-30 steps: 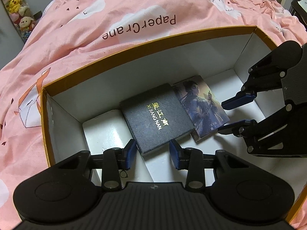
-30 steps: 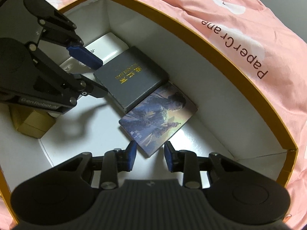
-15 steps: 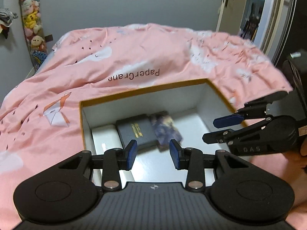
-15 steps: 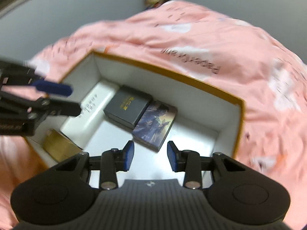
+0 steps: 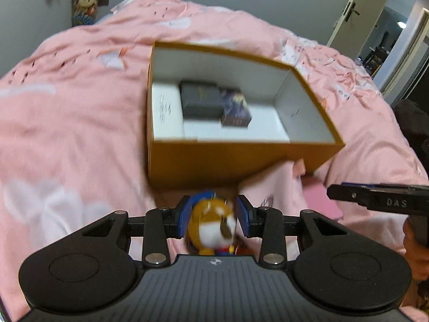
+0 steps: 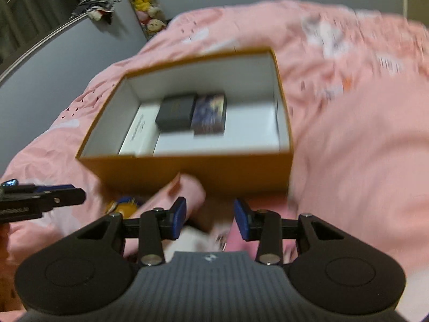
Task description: Organize objects
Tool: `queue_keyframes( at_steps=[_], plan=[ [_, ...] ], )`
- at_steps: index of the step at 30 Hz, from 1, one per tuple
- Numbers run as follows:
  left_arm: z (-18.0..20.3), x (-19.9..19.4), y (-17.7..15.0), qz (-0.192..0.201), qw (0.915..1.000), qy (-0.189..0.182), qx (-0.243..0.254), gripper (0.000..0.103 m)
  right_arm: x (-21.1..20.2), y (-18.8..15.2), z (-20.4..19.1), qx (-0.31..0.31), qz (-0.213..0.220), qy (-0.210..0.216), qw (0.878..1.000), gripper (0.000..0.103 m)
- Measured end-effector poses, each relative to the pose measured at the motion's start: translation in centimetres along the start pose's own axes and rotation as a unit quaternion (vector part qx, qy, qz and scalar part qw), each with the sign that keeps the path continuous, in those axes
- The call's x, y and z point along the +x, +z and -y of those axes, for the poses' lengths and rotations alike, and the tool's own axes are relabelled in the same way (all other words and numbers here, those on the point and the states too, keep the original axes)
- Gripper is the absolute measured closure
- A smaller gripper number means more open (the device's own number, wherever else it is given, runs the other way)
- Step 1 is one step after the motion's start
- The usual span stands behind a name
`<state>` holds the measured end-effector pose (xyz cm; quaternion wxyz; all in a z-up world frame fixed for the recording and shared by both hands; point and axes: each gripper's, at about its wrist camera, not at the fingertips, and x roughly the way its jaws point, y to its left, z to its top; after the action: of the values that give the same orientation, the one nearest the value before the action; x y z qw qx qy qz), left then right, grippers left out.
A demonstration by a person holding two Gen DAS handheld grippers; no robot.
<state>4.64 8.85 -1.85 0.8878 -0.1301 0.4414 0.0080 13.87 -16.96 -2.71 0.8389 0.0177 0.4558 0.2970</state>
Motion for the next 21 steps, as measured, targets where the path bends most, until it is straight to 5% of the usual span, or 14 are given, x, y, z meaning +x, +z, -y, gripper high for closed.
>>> queue_keyframes(
  at_steps=[11,16,21],
  plan=[
    [1.0,1.8,-3.4,-0.024,0.9986,0.04,0.026,0.06,3.0,-5.2,-1.6,0.053,-0.091,0.009,0.994,0.061],
    [-0.1,1.7,-3.3,-0.018,0.9993,0.029,-0.017,0.058,2.6,-4.7,-2.1,0.045,-0.067,-0.021,0.997,0.06],
    [0.3,1.7,-3.3,-0.019,0.9997,0.013,0.0,0.058,2.5,-4.3,-2.3,0.04,-0.055,-0.02,0.997,0.061]
  ],
)
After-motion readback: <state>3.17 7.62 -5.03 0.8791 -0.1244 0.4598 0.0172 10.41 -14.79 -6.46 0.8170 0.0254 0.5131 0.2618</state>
